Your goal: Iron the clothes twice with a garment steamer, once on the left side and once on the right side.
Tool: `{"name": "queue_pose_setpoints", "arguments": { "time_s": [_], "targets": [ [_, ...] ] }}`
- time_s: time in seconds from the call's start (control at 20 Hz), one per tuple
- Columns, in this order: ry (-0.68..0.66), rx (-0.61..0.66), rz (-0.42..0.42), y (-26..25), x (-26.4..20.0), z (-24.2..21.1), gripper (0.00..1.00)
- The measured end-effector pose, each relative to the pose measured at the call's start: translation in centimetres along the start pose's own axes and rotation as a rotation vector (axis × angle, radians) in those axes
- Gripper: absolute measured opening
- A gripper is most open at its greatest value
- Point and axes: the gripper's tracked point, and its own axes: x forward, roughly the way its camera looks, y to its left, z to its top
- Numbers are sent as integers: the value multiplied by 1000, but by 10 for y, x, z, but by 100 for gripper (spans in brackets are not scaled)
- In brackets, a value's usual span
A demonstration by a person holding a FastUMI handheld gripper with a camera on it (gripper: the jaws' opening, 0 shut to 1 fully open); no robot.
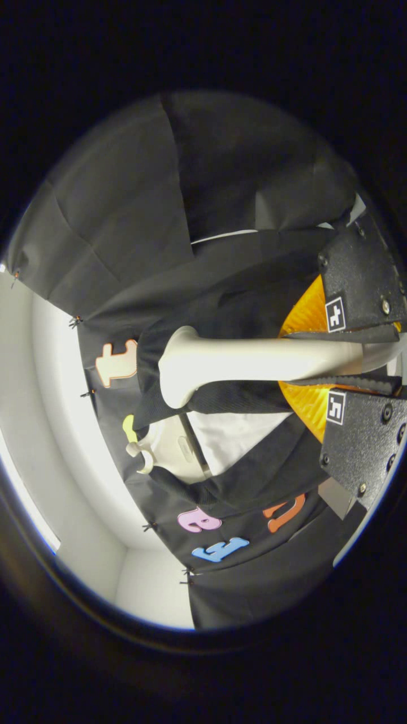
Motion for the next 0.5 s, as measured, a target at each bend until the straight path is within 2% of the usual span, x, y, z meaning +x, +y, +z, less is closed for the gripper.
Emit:
{"name": "queue_pose_setpoints", "arguments": {
  "time_s": [0.5],
  "targets": [
    [61, 12, -4, -10, -12, -48, 25]
  ]
}}
